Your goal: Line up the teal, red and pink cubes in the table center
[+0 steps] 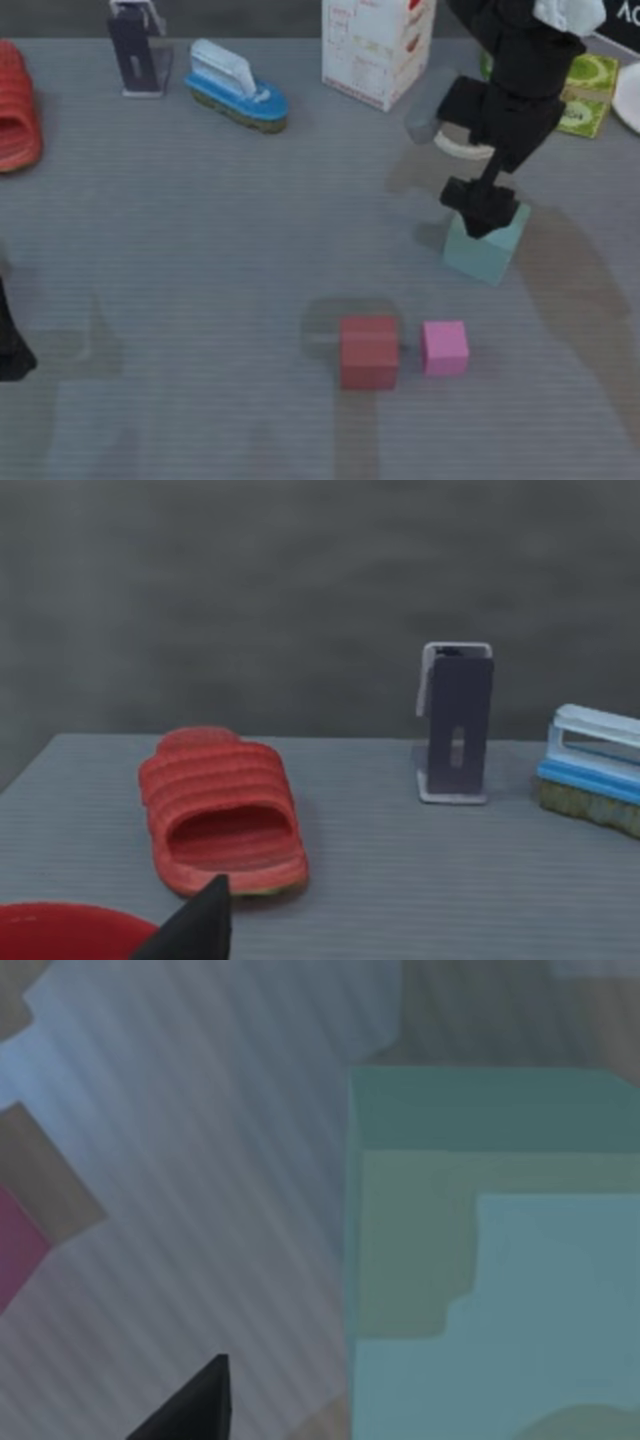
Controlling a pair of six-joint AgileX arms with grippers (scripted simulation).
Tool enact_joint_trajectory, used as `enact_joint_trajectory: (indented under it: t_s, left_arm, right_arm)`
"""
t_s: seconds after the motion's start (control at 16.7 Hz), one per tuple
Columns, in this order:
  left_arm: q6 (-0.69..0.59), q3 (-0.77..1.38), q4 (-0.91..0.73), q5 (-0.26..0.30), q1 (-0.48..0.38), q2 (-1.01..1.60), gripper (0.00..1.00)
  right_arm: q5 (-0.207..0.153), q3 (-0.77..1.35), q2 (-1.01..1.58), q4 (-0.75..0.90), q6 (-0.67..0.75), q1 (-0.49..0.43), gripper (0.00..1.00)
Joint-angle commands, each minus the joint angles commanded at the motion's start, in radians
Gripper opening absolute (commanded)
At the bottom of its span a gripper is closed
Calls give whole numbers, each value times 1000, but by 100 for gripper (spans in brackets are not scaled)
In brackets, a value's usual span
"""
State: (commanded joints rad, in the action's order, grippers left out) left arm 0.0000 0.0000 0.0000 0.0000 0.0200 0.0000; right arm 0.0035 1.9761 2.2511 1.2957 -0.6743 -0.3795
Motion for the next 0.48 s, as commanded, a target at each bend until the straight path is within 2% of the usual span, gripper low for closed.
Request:
enact_joint_trajectory:
  t_s: [0.24, 0.48]
  left_arm:
    - [0, 0, 0, 0, 0, 0, 100]
    - [0, 0, 0, 0, 0, 0, 100]
  right_arm:
    - [0, -18, 1, -17, 3, -4, 100]
    - [0, -124, 35, -163, 3, -2, 100]
